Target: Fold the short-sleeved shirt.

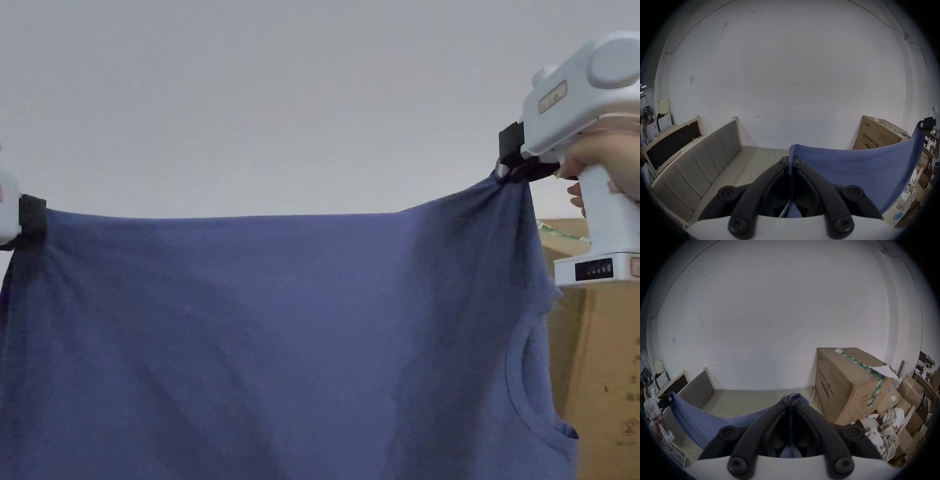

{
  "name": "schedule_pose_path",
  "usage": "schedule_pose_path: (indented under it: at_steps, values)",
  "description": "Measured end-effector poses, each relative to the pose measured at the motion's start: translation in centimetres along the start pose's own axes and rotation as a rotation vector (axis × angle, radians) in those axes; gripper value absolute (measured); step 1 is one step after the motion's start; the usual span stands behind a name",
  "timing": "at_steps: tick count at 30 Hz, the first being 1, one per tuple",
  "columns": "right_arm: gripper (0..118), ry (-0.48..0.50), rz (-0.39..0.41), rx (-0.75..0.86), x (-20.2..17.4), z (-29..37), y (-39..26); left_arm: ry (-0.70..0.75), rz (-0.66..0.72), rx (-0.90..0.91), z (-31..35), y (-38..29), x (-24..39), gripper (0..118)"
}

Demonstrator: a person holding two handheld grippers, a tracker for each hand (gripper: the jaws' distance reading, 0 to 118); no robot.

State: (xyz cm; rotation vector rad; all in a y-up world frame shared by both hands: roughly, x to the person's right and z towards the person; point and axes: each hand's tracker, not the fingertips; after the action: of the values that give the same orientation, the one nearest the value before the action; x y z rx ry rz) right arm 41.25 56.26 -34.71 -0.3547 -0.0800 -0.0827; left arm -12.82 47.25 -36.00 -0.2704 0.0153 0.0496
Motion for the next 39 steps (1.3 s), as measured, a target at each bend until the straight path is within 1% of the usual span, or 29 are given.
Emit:
schedule_pose_path:
  at_steps: [3,5,6,11,14,17,19,20,23,24,26,28,30,31,32,34,35,36,37,39]
  values:
    - [0,-0.027,0.016,0.027,-0.8,-3.5,2.0,0.010,-0.001,0.024,-4.2,1.6,0.4,3]
    - [0,-0.071,0.068,0.032,-1.4,-5.8,3.2,0.040,0.002,0.069,-6.9,2.2,0.6,3]
    - [0,-0.076,0.078,0.041,-1.7,-6.9,3.6,0.053,0.009,0.090,-8.3,2.3,0.8,3]
    - [0,-0.086,0.089,0.086,-2.5,-11.1,3.7,0.076,-0.007,0.089,-14.2,0.6,1.9,3]
    - [0,-0.101,0.077,0.053,-2.5,-14.0,1.4,0.093,-0.034,0.044,-16.6,-2.3,2.4,3]
    - [0,-0.114,0.078,-0.046,-2.2,-18.0,-4.9,0.093,-0.079,-0.035,-18.6,-7.5,3.2,3]
    - [0,-0.156,0.089,-0.139,-2.0,-20.9,-11.3,0.076,-0.068,-0.109,-19.6,-12.4,4.0,3]
    - [0,-0.153,0.090,-0.200,-1.7,-22.3,-15.1,0.037,-0.037,-0.152,-19.8,-15.4,4.1,3]
    - [0,-0.118,-0.004,-0.353,-0.5,-24.3,-27.5,-0.008,0.063,-0.303,-19.4,-24.9,4.1,3]
    - [0,-0.124,-0.031,-0.405,0.1,-24.4,-31.5,-0.003,0.077,-0.339,-18.8,-28.1,3.9,3]
    - [0,-0.147,-0.080,-0.484,2.0,-24.0,-38.1,0.017,0.077,-0.420,-17.0,-33.6,3.3,3]
    - [0,-0.142,-0.132,-0.537,3.7,-21.6,-43.7,0.000,0.049,-0.477,-14.3,-37.8,2.4,3]
    - [0,-0.117,-0.114,-0.585,5.0,-17.7,-48.1,-0.030,0.009,-0.489,-11.5,-41.2,0.9,3]
    - [0,-0.091,-0.086,-0.605,5.7,-15.7,-49.9,-0.039,-0.015,-0.500,-9.6,-42.3,0.5,3]
    - [0,-0.061,-0.003,-0.597,6.2,-13.2,-51.7,-0.066,-0.039,-0.504,-7.5,-43.3,0.0,3]
    - [0,-0.002,0.070,-0.636,6.8,-7.9,-54.5,-0.070,-0.074,-0.501,-2.5,-44.6,-1.0,3]
    - [0,-0.019,0.086,-0.642,7.3,-5.3,-55.5,-0.084,-0.059,-0.498,-0.3,-45.0,-1.8,3]
    - [0,-0.012,0.072,-0.648,7.9,-2.8,-56.3,-0.106,-0.060,-0.510,1.8,-45.4,-2.3,3]
    - [0,0.036,0.060,-0.670,8.6,-0.4,-57.1,-0.116,-0.067,-0.515,4.3,-45.7,-2.8,3]
    - [0,0.047,0.034,-0.666,9.4,4.2,-58.5,-0.140,-0.085,-0.512,8.1,-46.5,-3.8,3]
